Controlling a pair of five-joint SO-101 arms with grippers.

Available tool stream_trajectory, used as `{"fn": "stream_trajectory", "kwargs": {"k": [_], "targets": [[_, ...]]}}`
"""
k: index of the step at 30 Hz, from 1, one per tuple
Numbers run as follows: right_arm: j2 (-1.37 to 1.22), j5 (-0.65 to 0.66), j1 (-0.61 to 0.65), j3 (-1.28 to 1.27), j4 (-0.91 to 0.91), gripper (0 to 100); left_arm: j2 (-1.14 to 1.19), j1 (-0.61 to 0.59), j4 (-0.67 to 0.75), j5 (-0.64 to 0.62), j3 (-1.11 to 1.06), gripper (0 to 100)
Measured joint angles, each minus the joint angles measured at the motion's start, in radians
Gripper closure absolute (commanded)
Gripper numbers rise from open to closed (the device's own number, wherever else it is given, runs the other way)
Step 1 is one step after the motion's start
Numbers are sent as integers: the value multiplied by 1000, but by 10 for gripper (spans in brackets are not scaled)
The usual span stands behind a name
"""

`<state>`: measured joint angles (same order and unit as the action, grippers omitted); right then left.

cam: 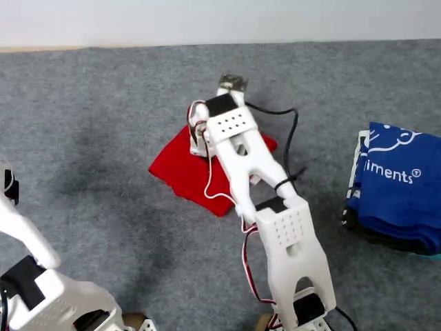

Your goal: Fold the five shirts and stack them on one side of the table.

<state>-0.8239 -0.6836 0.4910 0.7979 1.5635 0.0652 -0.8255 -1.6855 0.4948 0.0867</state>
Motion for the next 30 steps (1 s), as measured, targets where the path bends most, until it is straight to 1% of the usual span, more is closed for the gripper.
{"fn": "stream_trajectory", "kwargs": {"k": [5,9,12,16,18,25,30], "targets": [[-87,-20,2,0,-81,656,0,0,5,0,0,991],[-127,-54,-3,9,-89,701,0,0,28,0,0,991],[-147,-58,-3,18,-87,789,0,0,32,0,0,991],[-147,-61,-6,20,-77,945,0,0,34,0,0,991],[-147,-61,-8,20,-68,995,0,0,38,0,0,991],[-147,-31,-20,28,-11,989,0,0,54,0,0,991],[-169,54,-40,126,126,989,0,0,54,0,0,991]]}}
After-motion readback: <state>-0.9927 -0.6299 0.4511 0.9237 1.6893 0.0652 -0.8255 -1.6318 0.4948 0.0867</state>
